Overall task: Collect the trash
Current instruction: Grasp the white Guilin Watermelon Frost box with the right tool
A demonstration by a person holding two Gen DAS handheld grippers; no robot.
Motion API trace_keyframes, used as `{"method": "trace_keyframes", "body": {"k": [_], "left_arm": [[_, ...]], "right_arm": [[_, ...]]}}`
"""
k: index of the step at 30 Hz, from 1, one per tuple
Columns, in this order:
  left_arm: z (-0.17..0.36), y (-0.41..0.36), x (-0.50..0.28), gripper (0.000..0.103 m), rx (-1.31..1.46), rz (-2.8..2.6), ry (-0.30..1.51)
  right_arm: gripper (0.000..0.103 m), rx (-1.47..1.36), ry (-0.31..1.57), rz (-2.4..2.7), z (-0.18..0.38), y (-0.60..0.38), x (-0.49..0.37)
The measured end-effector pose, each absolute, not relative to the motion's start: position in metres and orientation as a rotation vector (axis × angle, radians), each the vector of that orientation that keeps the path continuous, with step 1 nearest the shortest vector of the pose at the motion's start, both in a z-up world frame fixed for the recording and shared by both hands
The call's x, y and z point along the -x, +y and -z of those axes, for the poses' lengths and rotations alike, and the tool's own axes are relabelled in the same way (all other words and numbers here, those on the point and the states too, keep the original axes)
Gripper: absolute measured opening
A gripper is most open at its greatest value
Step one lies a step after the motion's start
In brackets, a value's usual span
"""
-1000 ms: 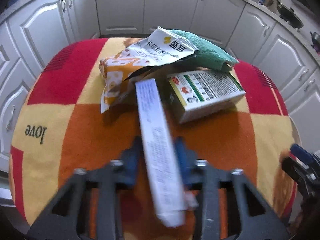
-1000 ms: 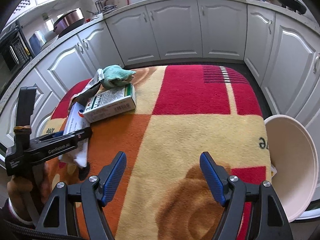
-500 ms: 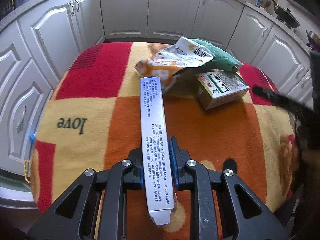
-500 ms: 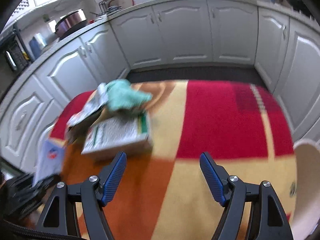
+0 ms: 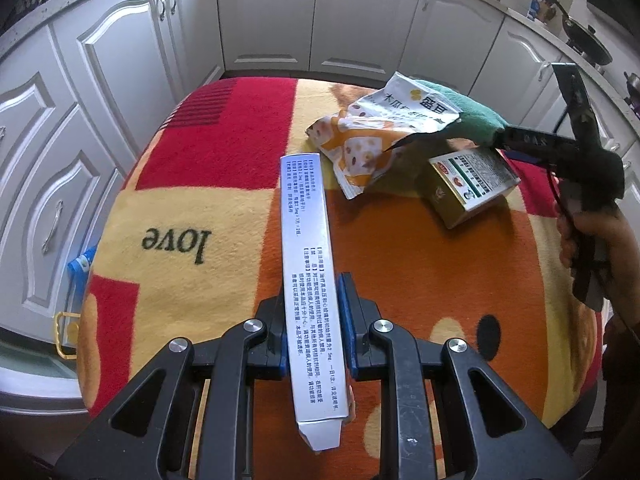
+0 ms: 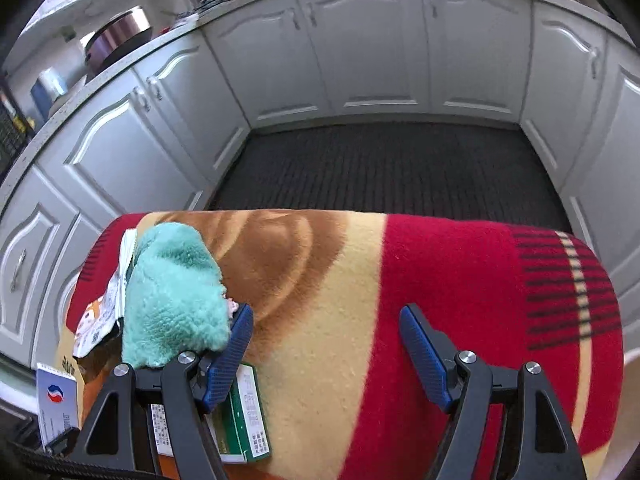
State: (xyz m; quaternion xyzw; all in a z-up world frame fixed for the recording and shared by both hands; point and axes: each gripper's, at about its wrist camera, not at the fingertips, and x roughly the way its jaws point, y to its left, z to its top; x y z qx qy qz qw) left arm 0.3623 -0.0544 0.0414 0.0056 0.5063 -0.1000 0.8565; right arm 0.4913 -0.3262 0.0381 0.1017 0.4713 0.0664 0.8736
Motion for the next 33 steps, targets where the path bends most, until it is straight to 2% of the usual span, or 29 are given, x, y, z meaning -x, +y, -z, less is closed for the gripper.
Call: {"method": "trace_keyframes", "body": {"k": [4,11,14,23,28,29,30,33], "left_arm": [[-0.043,-0.05,-0.361,0.018,0.002,0.206,1.058],[-0.043,-0.035,-0.359,0.018,0.018,0.188,1.055],[-0.045,-0.027,-0.356,0.018,0.031,0.181,1.054],[-0.053,-0.016,-0.343,0.018,0.031,0.17,1.03],[-0.053,-0.01,-0.338,0.018,0.042,0.157,1.033],[-0.054,-0.01,-0.337,0.018,0.04,0.16,1.033],[-0.054,-0.012,-0.335,0.018,0.036,0.16,1.03],[-0.057,-0.018,-0.331,0.018,0.019,0.173,1.019]], "right_arm": [[0.073,-0.097,1.018,-0.233,-0.041,-0.314,-0.478],[0.073,0.113,1.084,-0.415,-0.041,-0.27,-0.388],[0.073,0.146,1.052,-0.431,-0.043,-0.259,-0.361],[0.073,-0.047,1.006,-0.382,-0.076,-0.242,-0.359],[0.073,-0.041,1.024,-0.367,-0.065,-0.196,-0.38],[0.07,-0.043,1.036,-0.371,-0.059,-0.188,-0.384],[0.057,-0.045,1.045,-0.374,-0.056,-0.184,-0.384],[0.053,-0.055,1.039,-0.378,-0.049,-0.182,-0.381]]}}
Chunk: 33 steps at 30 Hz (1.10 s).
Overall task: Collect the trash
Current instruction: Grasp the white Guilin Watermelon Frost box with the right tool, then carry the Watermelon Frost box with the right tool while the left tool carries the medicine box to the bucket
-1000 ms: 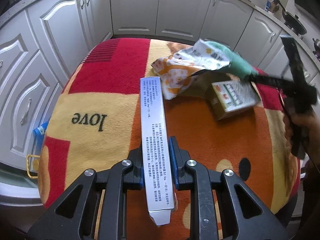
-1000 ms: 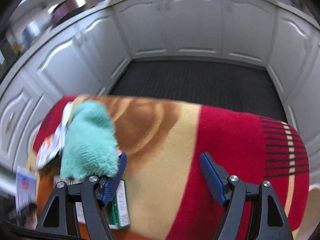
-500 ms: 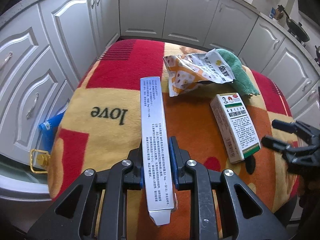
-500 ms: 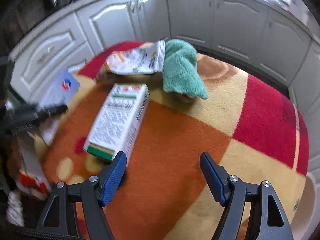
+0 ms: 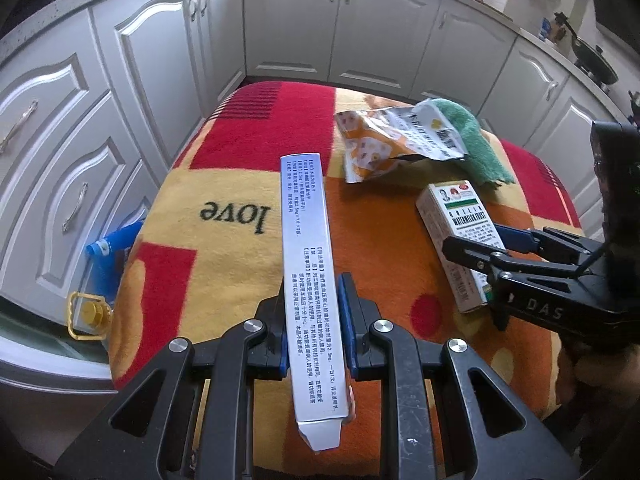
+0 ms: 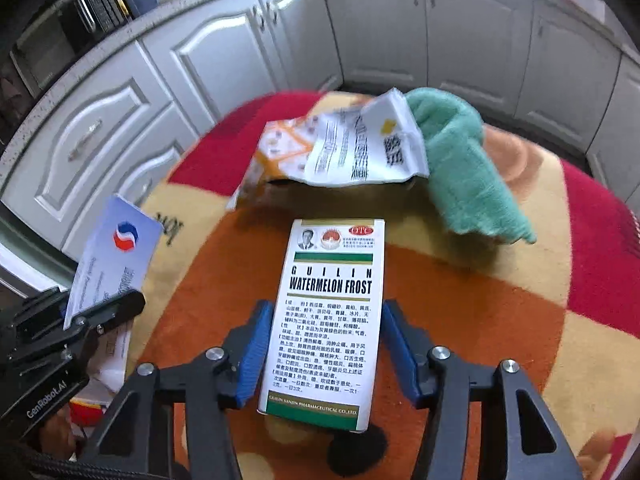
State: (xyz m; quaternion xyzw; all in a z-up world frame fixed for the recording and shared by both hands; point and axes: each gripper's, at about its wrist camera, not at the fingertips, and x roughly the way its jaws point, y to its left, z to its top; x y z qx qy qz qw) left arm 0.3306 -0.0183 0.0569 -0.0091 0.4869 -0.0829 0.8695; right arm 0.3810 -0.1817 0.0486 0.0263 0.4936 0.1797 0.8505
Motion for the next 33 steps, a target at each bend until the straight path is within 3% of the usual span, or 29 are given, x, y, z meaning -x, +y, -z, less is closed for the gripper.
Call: {"method": "trace_keyframes", "body": {"k": [7,19,33], "left_arm": [[-0.062,-0.055,-0.327,0.018,0.004,0.25,1.008],[-0.075,-0.188,-0.314,0.018,-0.1,0.475,0.987],[-0.082,-0.322,-0.304,0.018,-0.175,0.705,0.988]], "right_arm": [[0.053,-0.123,0.97,-0.329,-0.067,-0.243,-0.336],[0.053,-0.239,0.884,-0.105,-0.091,-0.374,-0.266],[0.053,-0.383,0.856,0.168,-0.077,-0.52,-0.197]]}}
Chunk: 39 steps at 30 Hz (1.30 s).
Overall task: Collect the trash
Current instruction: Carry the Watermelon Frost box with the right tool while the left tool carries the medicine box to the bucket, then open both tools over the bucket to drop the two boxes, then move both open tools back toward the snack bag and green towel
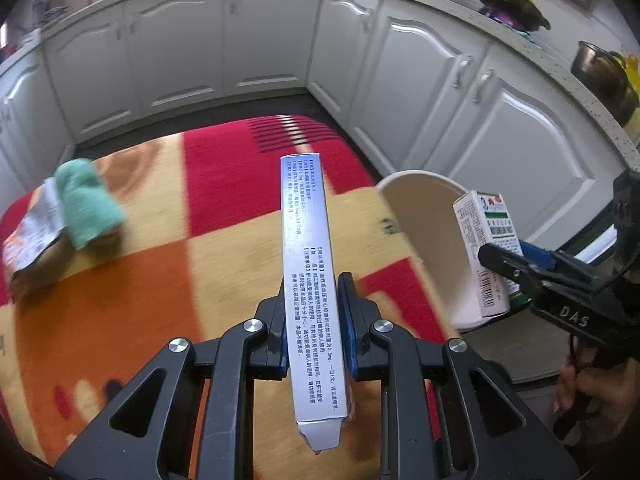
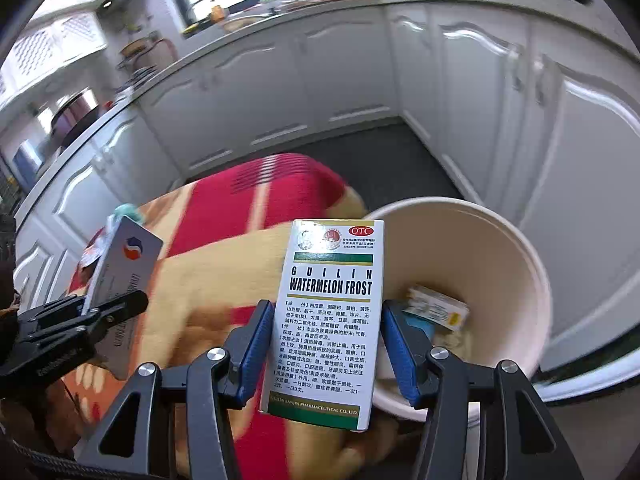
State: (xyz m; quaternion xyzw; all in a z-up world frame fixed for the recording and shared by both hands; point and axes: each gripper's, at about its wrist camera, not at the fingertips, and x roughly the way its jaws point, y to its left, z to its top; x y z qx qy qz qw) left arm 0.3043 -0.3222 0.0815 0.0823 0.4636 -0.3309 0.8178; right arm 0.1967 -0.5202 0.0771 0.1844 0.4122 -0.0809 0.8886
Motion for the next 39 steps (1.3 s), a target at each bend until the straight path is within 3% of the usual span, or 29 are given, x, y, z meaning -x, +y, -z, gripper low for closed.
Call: {"method": "trace_keyframes", "body": {"k": [15,31,33,35,39], "left_arm": [[-0.063,-0.415,-0.299,0.018,-0.192,0.876,1.042],[-0.037,-0.447,-0.289,0.019,-0.233,0.873,1.041],[-0.036,-0.448,-0.289,0.025,-0.229,0.872,1.039],[-0.036,-0.447,-0.289,0.044,-0.215,0.879,1.036],[-0.038,-0.443,-0.29,0.052,-0.192,0.884,1.028]], "right_arm": [[0.053,-0.477,0.903,0.301,-0.038,-0.585,-0.175],[0.054,-0.523,0.947,0.38,-0.007,-0.61,-0.18],[0.055,-0.527,0.958,0.387,-0.002,-0.612,-0.181],[0.056,-0.538,0.957,0.384,0.001,-0.614,-0.181],[0.063,-0.546,0.951,0.39,0.002,-0.614,-0.177]]}}
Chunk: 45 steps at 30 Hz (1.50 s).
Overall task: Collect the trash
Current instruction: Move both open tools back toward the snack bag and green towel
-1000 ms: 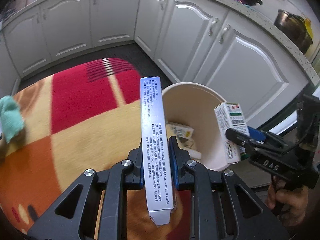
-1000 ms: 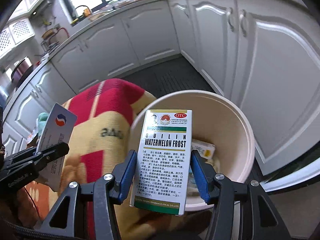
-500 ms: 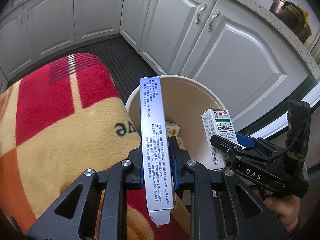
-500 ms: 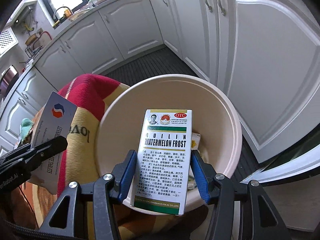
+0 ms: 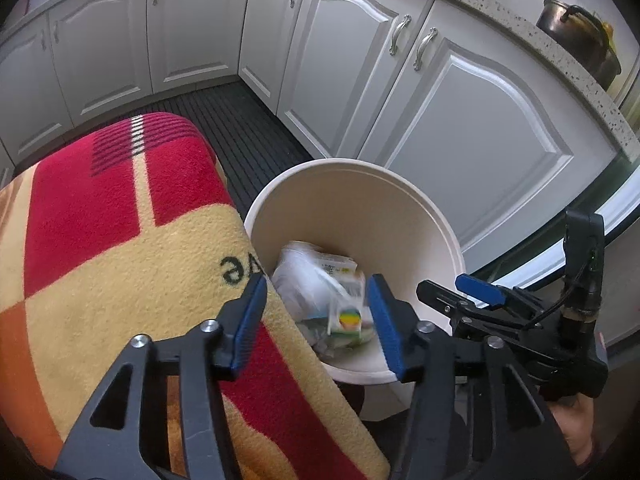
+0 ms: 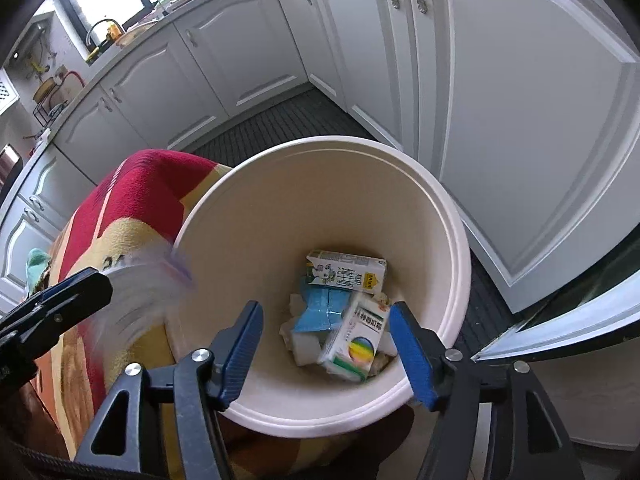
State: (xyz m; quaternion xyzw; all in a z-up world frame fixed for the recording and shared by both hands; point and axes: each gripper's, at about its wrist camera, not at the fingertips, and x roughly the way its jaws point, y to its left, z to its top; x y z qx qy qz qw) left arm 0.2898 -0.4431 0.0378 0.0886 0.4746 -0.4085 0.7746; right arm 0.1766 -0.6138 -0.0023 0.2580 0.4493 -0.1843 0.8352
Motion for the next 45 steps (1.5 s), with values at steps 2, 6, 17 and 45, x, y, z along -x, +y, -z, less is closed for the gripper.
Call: {"method": "trace_keyframes", "body": {"k": [2,6,17,45], "left_arm": [[-0.039,-0.441,-0.29,0.053,-0.19,0.885,1.027],[-0.041,-0.437,-0.292,0.053,-0.184,0.872,1.02],[-0.049,-0.404,-0.297,0.053,-0.207,0.76,0.964],[-0.066,-0.189,-0.367,0.053,-0.15,0.427,0.938]], "right_arm": [[0.063,-0.55,0.953,0.391,0.002,-0.614,-0.175],[0.063,-0.555,0.952,0.388,0.0,-0.613,-0.172],[0.063,-0.502,0.937,0.35,-0.016,-0.586,-0.176],[0.072,-0.331,0.92,0.085,-0.054,-0.438,-0.251]]}}
